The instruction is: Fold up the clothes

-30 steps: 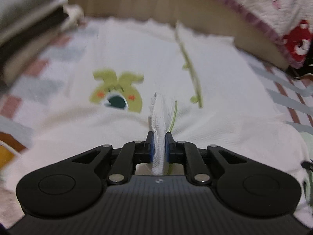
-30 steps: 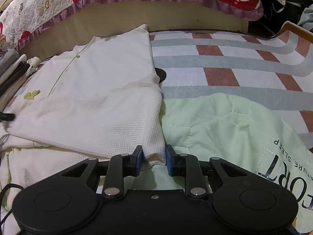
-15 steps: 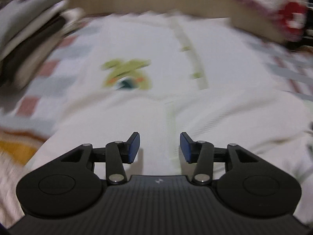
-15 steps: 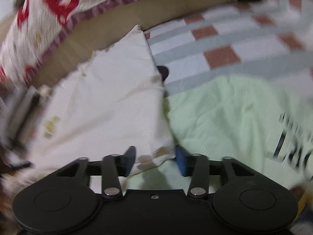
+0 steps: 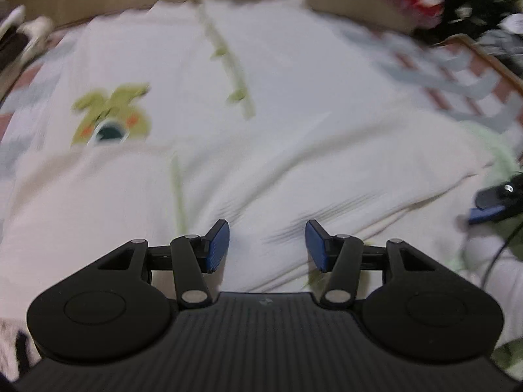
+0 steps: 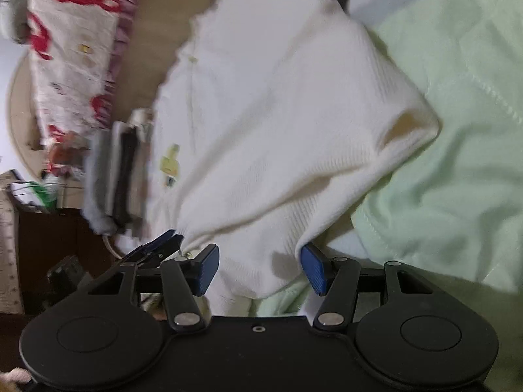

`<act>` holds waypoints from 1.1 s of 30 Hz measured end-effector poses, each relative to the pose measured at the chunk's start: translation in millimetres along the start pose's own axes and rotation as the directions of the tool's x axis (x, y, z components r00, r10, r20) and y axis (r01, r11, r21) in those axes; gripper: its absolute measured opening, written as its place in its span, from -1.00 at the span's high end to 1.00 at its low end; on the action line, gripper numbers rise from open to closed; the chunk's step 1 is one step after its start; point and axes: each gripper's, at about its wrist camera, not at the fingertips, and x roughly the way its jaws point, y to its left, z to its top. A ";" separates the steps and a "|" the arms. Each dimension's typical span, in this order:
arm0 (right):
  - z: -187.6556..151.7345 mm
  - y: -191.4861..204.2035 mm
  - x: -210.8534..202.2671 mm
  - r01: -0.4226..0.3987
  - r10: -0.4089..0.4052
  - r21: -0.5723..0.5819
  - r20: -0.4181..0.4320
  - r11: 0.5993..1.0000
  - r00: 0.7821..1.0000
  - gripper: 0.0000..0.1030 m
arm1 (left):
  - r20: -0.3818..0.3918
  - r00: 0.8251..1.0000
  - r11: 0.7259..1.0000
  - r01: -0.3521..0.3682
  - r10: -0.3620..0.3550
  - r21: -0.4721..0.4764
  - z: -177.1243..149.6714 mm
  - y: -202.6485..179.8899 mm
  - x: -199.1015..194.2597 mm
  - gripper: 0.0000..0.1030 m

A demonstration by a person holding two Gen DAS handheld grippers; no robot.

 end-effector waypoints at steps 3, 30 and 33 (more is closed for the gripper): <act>-2.2 8.2 16.3 0.003 -0.002 0.009 -0.062 1.000 0.998 -0.19 | 0.010 1.000 1.000 0.001 -0.001 -0.001 -0.4 1.3 -1.8 0.00; 18.2 31.7 56.7 -0.228 0.237 0.102 -0.082 0.968 0.968 -0.41 | 0.122 0.992 0.998 0.043 -0.039 -0.034 -7.6 7.1 -7.6 -0.06; 22.7 33.0 74.2 -0.124 0.134 0.090 -0.115 0.988 0.984 -0.40 | 0.111 0.994 0.997 0.022 -0.014 -0.077 -6.9 15.4 -7.3 -0.06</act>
